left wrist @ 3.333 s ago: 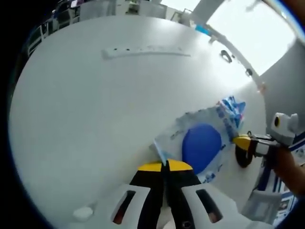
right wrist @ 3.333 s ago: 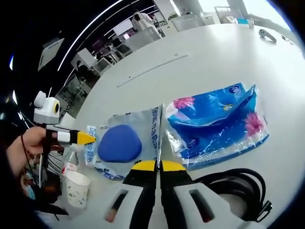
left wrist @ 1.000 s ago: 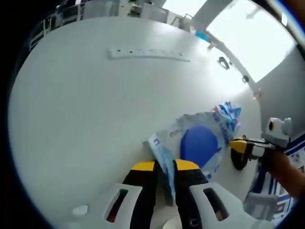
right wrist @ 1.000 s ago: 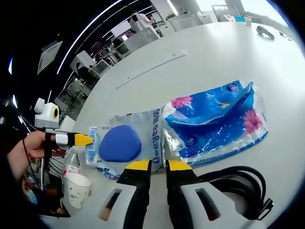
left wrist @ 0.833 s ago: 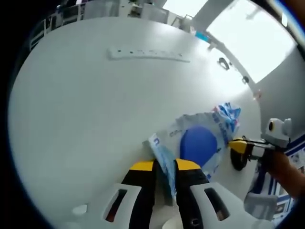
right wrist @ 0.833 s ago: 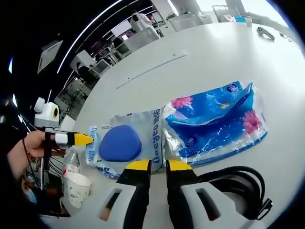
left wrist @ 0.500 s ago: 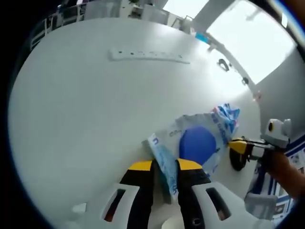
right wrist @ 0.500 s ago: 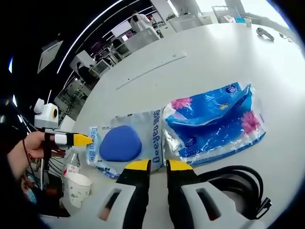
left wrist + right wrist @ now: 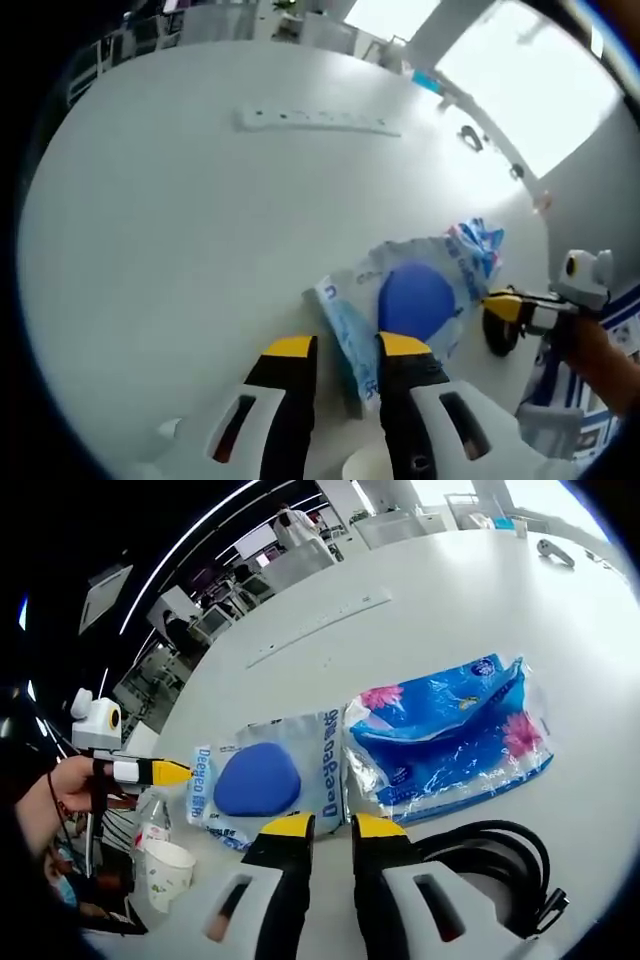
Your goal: Arrange the tabletop items into an orderly group along one side of the table until the central work area is clear of visible clutter.
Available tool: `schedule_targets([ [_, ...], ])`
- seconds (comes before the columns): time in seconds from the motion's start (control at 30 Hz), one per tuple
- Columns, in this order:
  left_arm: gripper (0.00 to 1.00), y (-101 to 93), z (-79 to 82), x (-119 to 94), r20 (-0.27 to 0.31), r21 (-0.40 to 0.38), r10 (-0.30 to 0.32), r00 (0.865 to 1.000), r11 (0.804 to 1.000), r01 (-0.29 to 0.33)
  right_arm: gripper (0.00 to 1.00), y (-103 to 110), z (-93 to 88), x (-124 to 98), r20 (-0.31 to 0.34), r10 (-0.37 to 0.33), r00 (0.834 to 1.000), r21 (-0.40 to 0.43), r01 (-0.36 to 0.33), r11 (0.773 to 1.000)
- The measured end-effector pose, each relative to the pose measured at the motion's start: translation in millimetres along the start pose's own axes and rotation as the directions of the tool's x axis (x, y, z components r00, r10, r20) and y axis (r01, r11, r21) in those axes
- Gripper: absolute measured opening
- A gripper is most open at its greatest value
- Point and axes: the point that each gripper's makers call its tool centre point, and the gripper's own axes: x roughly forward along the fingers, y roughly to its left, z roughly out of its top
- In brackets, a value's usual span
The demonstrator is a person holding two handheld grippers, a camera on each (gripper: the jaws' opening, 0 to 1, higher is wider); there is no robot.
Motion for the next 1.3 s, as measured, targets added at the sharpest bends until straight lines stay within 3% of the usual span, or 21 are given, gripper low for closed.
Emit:
schedule_targets([
  [0.2, 0.24, 1.2, 3.1, -4.8, 0.015, 0.001, 0.008, 1.0, 1.0, -0.008, 0.14, 0.5, 0.4, -2.4, 0.003, -0.002, 1.0, -0.001, 0.002, 1.0],
  [1.0, 0.25, 3.5, 5.3, -18.9, 0.04, -0.001, 0.013, 0.999, 1.0, -0.013, 0.18, -4.0, 4.3, -15.3, 0.023, -0.032, 0.999, -0.01, 0.032, 0.999],
  [1.3, 0.26, 4.4, 4.5, -28.4, 0.057, -0.008, 0.014, 0.998, 1.0, -0.014, 0.27, 4.7, 9.3, -20.0, 0.044, -0.002, 0.999, -0.039, 0.004, 0.999],
])
